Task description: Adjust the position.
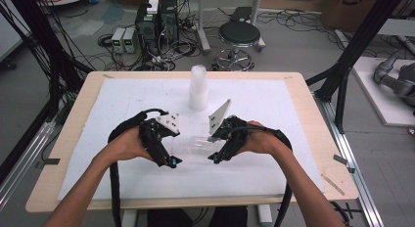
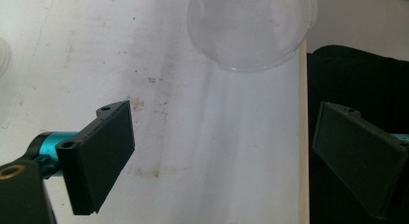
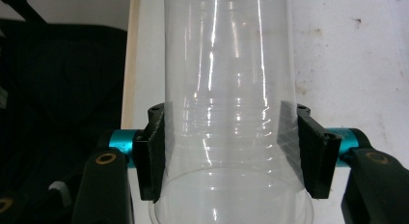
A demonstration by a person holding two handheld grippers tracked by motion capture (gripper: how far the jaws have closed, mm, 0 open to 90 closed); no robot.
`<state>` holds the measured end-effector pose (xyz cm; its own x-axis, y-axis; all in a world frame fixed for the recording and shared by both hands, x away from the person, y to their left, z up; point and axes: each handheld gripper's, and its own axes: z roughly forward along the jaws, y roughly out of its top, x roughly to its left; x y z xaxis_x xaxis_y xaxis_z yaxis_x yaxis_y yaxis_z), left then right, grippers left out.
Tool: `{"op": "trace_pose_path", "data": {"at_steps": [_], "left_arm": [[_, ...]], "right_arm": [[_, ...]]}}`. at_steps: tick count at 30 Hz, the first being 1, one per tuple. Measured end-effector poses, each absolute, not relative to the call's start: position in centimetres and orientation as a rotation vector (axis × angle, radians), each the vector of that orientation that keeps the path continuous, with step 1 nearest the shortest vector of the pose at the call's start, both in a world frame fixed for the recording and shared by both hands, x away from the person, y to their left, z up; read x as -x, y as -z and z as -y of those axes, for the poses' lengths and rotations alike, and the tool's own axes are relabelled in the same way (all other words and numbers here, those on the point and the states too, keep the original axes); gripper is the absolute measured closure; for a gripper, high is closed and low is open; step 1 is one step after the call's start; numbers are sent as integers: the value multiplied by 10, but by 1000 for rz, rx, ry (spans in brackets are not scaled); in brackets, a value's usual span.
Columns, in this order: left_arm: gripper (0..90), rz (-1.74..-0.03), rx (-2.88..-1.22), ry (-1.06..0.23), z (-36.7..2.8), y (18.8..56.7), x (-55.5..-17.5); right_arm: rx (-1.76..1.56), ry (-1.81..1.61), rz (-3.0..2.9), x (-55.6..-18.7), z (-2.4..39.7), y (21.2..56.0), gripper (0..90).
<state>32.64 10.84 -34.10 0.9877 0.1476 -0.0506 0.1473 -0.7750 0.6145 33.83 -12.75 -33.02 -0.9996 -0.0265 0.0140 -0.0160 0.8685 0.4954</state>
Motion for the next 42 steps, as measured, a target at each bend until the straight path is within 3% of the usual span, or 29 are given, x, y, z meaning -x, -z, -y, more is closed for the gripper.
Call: {"op": "trace_pose_path", "data": {"at_steps": [17,22,26,28,37,38,41,42], "left_arm": [[100,-184,-2362,-12,-85,346,-331],[154,-152,-2365,7,-79,346,-330],[292,-120,-2371,24,-74,347,-328],[405,-115,-2353,32,-74,347,-328],[418,-120,-2345,23,-75,347,-328],[417,-119,-2346,23,-75,347,-328],[416,-115,-2347,23,-76,347,-327],[416,-119,-2342,26,-75,347,-327]], "right_arm": [[-56,727,3032,-340,120,329,391],[-52,726,3027,-339,119,330,391],[-61,727,3026,-339,117,330,391],[-58,736,3017,-339,116,331,391],[-74,769,3013,-341,116,332,392],[-70,766,3012,-341,117,332,375],[-62,811,3012,-341,116,333,176],[-55,838,3013,-341,117,333,158]]}}
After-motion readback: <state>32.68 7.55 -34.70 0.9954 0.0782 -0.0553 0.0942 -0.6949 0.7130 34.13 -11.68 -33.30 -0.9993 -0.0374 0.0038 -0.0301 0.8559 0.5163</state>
